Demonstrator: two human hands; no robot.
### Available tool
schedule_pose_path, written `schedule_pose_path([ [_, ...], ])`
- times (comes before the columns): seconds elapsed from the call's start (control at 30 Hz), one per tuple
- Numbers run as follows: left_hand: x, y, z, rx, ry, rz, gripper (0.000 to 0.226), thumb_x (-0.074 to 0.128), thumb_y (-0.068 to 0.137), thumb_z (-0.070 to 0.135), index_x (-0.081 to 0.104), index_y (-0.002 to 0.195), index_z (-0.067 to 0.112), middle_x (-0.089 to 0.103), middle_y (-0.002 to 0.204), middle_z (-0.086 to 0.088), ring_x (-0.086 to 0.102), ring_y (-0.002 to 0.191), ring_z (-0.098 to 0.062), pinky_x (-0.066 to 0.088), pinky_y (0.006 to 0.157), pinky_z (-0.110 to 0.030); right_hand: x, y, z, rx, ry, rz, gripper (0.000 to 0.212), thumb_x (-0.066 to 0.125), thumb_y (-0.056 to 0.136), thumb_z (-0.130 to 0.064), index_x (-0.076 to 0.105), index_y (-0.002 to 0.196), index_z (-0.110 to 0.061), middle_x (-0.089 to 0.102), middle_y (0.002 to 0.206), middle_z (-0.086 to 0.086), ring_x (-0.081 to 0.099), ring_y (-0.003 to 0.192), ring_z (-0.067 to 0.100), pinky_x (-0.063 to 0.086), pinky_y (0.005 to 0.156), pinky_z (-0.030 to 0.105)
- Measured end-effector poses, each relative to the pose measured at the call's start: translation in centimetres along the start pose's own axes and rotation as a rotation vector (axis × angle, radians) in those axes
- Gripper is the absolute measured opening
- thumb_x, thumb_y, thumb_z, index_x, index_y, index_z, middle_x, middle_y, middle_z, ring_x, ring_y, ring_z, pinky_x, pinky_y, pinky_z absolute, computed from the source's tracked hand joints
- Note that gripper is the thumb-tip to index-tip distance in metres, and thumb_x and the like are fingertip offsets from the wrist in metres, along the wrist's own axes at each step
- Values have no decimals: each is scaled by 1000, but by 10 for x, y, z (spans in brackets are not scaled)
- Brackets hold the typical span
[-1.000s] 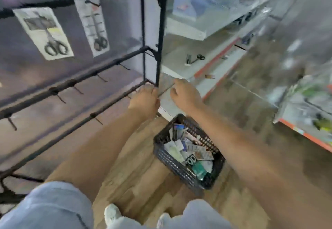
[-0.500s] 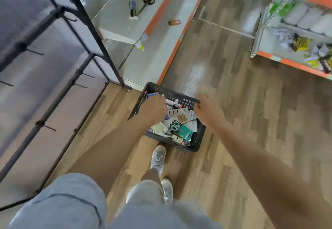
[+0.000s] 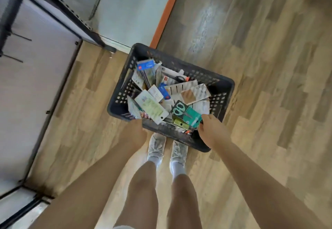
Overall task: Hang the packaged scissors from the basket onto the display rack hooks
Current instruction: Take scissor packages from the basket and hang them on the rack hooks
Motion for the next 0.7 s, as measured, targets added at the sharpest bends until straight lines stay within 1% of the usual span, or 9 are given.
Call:
schedule_pose_path([
  [0.13,52,69,3,-15,-33,-49,32,47,96,16,47,124,1,51,129,-18,50,117,-32,40,91,-36,70,54,7,-11,63,-52,35,39,98,-23,44,130,-9,51,126,9,53,111,24,49,85,36],
  [0.23,82,131,8,-94,-228,1,31,50,94,19,49,117,-3,54,121,-19,52,109,-34,40,81,-33,121,92,15,-41,22,-88,35,40,98,-25,42,131,-11,51,127,8,55,110,23,53,86,36],
  [0.3,101,170,8,-194,-356,44,40,53,93,25,47,121,-3,53,124,-18,52,112,-35,41,80,-33,148,122,21,-61,11,-90,38,42,98,-26,39,134,-12,49,130,7,53,113,22,51,89,34],
  [0.37,122,206,4,-279,-447,91,55,57,90,34,42,128,-3,48,130,-20,49,116,-36,46,90,-39,170,150,27,-64,2,-68,48,45,97,-29,32,141,-12,42,139,9,45,124,24,42,99,35],
  [0.4,131,222,2,-322,-471,114,63,59,88,39,39,132,-3,44,133,-21,46,120,-37,45,95,-44,179,163,29,-66,-19,-57,57,47,96,-33,27,145,-11,34,146,10,36,133,25,35,106,37],
  [0.47,148,248,-5,-413,-481,135,81,60,85,46,27,140,-4,31,144,-23,33,132,-38,38,103,-46,199,186,32,-67,-76,-68,75,52,93,-42,13,150,-11,14,156,13,15,144,28,18,115,40],
  [0.57,163,269,-8,-521,-371,119,99,57,87,50,1,146,-6,-3,155,-26,4,143,-42,19,113,-46,227,211,37,-19,-106,-86,98,56,86,-53,-7,150,-14,-9,158,14,-4,146,30,6,116,47],
  [0.63,169,278,-9,-544,-381,138,99,56,88,46,-5,146,-7,-11,154,-26,-3,143,-43,14,114,-47,235,219,40,4,-94,-30,100,60,87,-48,-10,150,-14,-10,157,16,-5,145,32,3,116,49],
  [0.7,172,281,-10,-565,-443,150,92,56,89,34,-5,146,-5,-12,155,-24,-5,142,-43,12,116,-49,234,220,41,5,-61,55,96,62,87,-42,-3,151,-13,-1,157,17,2,145,33,4,116,48],
])
Point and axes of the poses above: each hand's wrist, its own y-axis towards the middle knuckle, its own x-axis out of the palm, z = x × y, the point moved 8 cm from there along y, towards the middle knuckle
